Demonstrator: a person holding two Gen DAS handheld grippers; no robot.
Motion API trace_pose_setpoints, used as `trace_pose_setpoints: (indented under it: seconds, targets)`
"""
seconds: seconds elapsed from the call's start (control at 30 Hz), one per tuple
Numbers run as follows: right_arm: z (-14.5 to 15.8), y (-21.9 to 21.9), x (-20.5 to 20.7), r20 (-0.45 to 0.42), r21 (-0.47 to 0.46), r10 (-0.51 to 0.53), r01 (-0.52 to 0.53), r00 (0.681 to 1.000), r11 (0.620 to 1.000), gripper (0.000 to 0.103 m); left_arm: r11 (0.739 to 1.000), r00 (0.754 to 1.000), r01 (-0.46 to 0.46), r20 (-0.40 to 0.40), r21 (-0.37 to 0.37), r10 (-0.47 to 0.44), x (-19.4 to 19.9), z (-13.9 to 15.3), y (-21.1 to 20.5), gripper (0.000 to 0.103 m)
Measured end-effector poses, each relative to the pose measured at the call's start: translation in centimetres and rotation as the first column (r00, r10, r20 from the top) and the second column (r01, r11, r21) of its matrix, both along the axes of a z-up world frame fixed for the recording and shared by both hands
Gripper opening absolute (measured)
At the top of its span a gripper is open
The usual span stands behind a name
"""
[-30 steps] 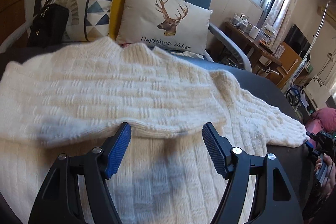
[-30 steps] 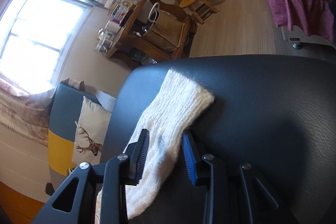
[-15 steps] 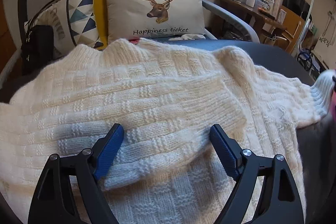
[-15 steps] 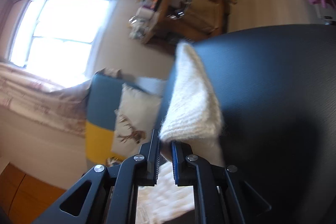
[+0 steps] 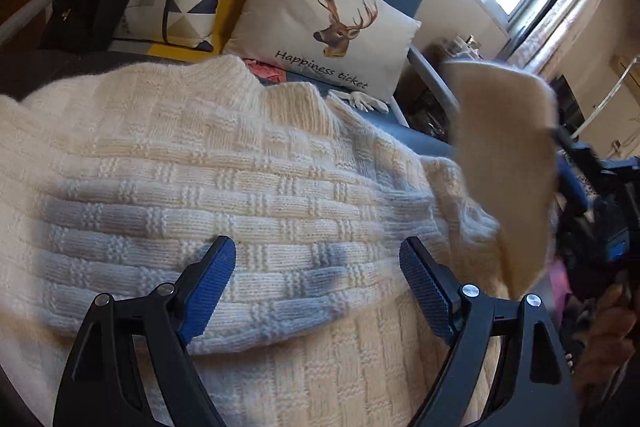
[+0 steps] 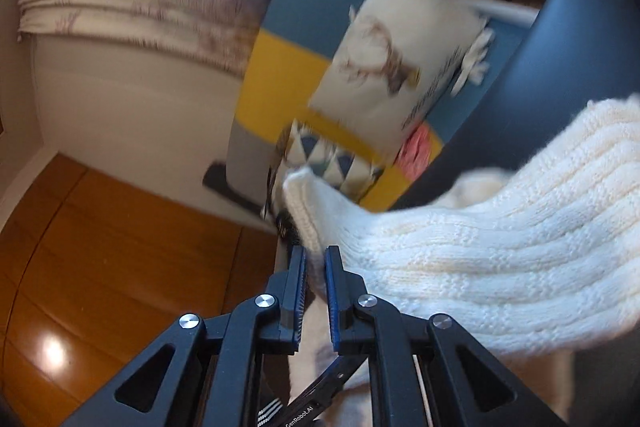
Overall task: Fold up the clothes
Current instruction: 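Lift and fold the sleeve over the sweater body with the right gripper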
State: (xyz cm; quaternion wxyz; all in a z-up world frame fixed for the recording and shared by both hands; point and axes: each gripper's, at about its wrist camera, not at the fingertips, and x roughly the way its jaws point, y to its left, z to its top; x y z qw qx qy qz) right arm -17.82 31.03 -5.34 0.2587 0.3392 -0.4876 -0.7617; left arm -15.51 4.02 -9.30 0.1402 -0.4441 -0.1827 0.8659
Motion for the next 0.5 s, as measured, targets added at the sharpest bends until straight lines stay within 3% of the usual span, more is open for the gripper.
trace_pose_setpoints:
  seconds: [0.1,0.2,0.27,0.33,0.4,0.5]
  targets:
    - [-2.9,-3.7,-0.4,0.054,0.003,0.072,-0.073,0.996,0.997,0.009,0.998,1.000,0.017,-0.011,0.060,-0.016,0.1,0.0,-1.0,0.087]
    - [-5.7,-5.9,-0.6,0.114,0.014,0.124,-0.127,0.986,0.992,0.009,0.991,1.000,-0.029,0.004,0.129,0.029,0.0,-0.6,-3.1,0.087]
    - [-7.1,-6.6,-0.3,0.149,0.036,0.164,-0.171,0.975,0.985,0.009,0.990,1.000,-0.027,0.010,0.138,0.026,-0.1,-0.6,-3.1,0.087]
    - [-7.2,-5.8,0.9,0.151,0.054,0.140,-0.150,0.979,0.987,0.015,0.992,1.000,-0.016,0.014,0.123,0.015,-0.3,-0.5,-2.7,0.087]
    - [-7.1,-4.2,3.2,0.113,0.019,0.083,-0.085,0.990,0.996,0.028,0.994,1.000,0.000,0.018,0.112,-0.002,-0.6,-0.3,-1.8,0.087]
    - [-8.0,-2.4,7.1,0.081,-0.020,0.026,-0.025,0.996,0.999,0.028,0.995,0.999,-0.001,0.049,0.098,-0.004,-1.5,-0.3,-0.5,0.087]
